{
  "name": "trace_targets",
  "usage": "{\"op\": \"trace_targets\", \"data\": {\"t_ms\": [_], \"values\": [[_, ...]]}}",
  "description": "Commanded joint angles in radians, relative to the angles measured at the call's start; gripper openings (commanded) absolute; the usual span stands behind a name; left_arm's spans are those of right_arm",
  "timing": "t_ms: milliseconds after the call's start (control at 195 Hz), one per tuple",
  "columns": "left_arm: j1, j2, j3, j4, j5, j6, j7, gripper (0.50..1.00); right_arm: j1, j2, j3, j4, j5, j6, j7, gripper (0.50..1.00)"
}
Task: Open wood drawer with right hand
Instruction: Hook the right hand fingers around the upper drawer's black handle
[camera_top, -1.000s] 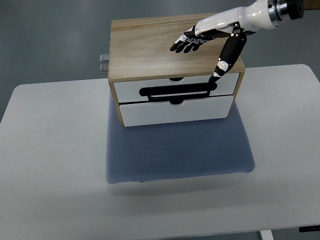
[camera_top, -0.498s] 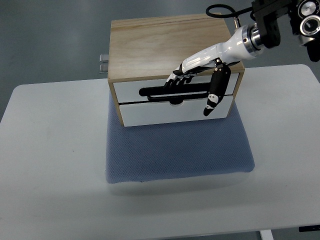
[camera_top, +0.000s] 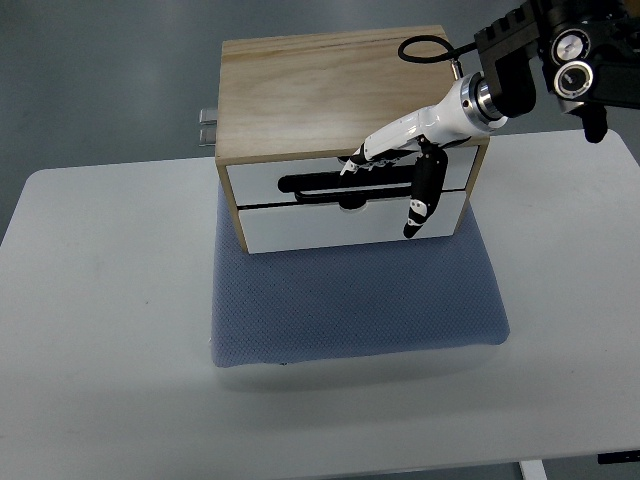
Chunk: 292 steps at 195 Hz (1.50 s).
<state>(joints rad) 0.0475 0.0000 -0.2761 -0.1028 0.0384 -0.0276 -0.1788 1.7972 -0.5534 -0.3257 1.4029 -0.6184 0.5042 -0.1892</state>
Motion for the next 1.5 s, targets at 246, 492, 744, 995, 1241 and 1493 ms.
{"op": "trace_targets", "data": {"t_ms": [246,492,744,995,1241,1493], "values": [[0.0,0.0,0.0,0.0,0.0,0.0,-0.001,1.0,0.027,0.036,-0.052,-0.004,0.055,-0.044,-0.012,0.94],[0.0,0.0,0.0,0.0,0.0,0.0,0.001,1.0,0.025,0.075,-0.062,-0.004,0.055,-0.065,-0.012,0.94],[0.0,0.0,0.0,0.0,0.0,0.0,0.001,1.0,0.017,0.087,-0.062,-0.007,0.055,-0.093,-0.012,0.94],[0.0,0.0,0.0,0.0,0.0,0.0,0.001,1.0,0.014,0.089,-0.062,-0.024,0.055,-0.099,-0.012,0.94],[0.0,0.0,0.0,0.0,0.0,0.0,-0.001,1.0,0.013,0.093,-0.095,-0.024,0.06,-0.141,-0.013,0.94],[0.0,0.0,0.0,0.0,0.0,0.0,0.001,1.0,0.011,0.104,-0.111,-0.024,0.075,-0.161,-0.013,0.94]]}}
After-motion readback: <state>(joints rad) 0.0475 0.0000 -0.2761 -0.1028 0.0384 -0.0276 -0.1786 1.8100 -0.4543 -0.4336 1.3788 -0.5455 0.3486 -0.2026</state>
